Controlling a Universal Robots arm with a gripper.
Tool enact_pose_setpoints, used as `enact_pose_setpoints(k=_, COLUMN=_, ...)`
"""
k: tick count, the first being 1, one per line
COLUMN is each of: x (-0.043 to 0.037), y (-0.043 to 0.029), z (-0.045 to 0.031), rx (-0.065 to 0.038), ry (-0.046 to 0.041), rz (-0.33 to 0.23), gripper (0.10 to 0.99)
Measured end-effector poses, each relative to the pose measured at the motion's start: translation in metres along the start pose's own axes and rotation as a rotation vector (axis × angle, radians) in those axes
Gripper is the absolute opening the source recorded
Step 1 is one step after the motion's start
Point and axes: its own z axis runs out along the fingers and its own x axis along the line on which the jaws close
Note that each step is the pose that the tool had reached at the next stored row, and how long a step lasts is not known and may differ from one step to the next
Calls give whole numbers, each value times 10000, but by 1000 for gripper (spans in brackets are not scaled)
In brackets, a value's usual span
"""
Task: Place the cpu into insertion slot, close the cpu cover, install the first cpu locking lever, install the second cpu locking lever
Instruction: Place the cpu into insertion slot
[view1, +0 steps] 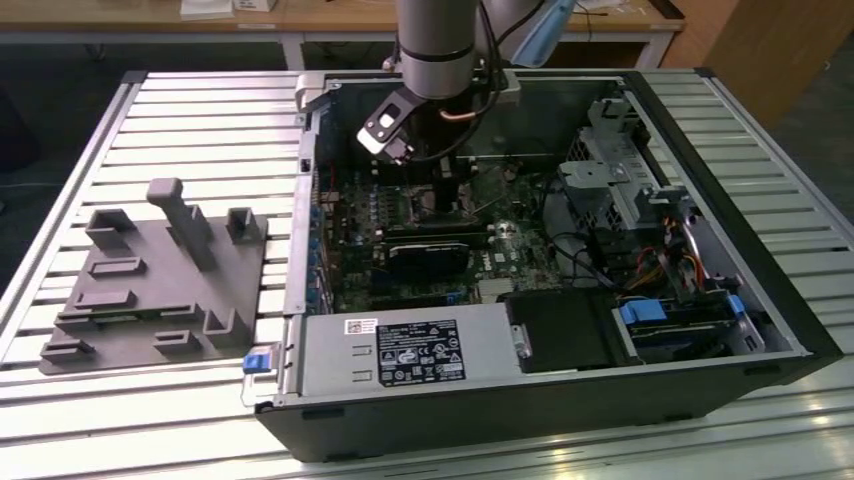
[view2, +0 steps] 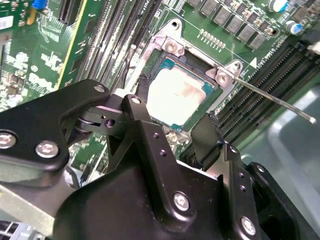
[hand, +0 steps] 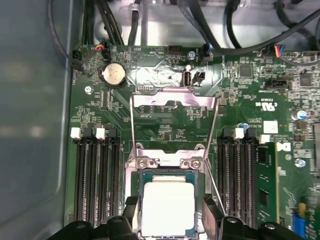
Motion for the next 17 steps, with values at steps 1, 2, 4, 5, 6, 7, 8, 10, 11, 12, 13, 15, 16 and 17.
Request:
enact_pose_setpoints(k=1, x=0, y=2, z=-21, rx=-1, ry=0, rz=0, gripper=616)
enact_pose_setpoints(k=2, x=0, y=4, z=-41, rx=-3, ry=0, rz=0, gripper=616)
enact_pose_setpoints(k=4, x=-1, y=7, z=-70, rx=-5, ry=0, rz=-1, gripper=616)
enact_pose_setpoints(k=5, x=-1, y=7, z=-69, rx=-6, ry=1, rz=0, gripper=616)
enact_pose_setpoints(k=6, x=-1, y=7, z=-69, rx=-7, ry=3, rz=0, gripper=616)
enact_pose_setpoints(k=7, x=-1, y=7, z=-70, rx=-7, ry=2, rz=0, gripper=616)
enact_pose_setpoints(k=8, x=-1, y=7, z=-71, rx=-6, ry=1, rz=0, gripper=616)
enact_pose_setpoints(k=10, x=-1, y=6, z=-72, rx=-5, ry=1, rz=0, gripper=616)
enact_pose_setpoints(k=11, x=-1, y=7, z=-72, rx=-6, ry=1, rz=0, gripper=616)
enact_pose_setpoints(k=12, x=-1, y=7, z=-72, rx=-5, ry=0, rz=0, gripper=600)
enact_pose_setpoints(k=13, x=-1, y=7, z=-73, rx=-6, ry=1, rz=0, gripper=537)
enact_pose_setpoints(k=15, x=-1, y=7, z=-73, rx=-6, ry=1, rz=0, gripper=478)
enact_pose_setpoints(k=16, x=-1, y=7, z=-74, rx=-6, ry=1, rz=0, gripper=478)
enact_pose_setpoints(k=17, x=-1, y=7, z=-74, rx=-6, ry=0, rz=0, gripper=420)
